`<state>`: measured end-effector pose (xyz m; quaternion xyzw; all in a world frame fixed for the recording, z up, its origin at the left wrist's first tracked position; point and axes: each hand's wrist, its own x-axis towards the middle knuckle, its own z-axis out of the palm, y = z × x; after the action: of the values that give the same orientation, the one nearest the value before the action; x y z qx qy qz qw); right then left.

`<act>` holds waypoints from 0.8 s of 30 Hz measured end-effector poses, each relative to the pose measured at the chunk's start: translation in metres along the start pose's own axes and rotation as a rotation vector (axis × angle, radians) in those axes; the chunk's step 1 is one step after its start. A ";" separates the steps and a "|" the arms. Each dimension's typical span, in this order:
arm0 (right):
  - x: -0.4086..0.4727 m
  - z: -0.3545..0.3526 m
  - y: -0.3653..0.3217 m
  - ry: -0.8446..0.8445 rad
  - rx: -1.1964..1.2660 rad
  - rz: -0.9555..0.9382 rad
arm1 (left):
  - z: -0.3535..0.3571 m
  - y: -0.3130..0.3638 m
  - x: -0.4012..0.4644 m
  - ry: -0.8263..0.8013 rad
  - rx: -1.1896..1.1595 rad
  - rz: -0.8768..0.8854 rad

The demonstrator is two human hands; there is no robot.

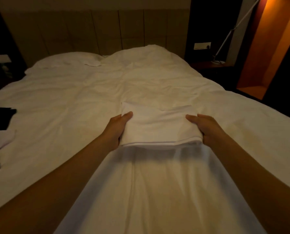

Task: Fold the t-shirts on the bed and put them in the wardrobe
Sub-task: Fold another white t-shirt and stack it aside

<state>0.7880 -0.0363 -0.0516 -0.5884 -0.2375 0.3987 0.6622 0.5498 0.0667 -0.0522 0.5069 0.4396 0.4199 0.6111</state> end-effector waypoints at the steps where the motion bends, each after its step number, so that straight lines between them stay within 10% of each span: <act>1: 0.017 0.003 -0.005 0.001 -0.006 -0.009 | 0.005 0.002 0.016 0.012 0.001 0.001; 10: 0.118 -0.020 0.035 -0.093 -0.103 0.215 | 0.015 -0.051 0.102 0.122 0.024 -0.067; 15: 0.123 -0.036 0.069 0.027 0.109 -0.006 | 0.003 -0.084 0.096 0.170 -0.130 0.009; 24: 0.114 -0.037 0.072 0.027 0.106 -0.210 | 0.002 -0.078 0.083 0.259 0.489 0.404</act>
<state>0.8643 0.0330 -0.1464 -0.5298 -0.2677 0.3310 0.7335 0.5783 0.1354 -0.1380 0.6577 0.4919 0.4755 0.3152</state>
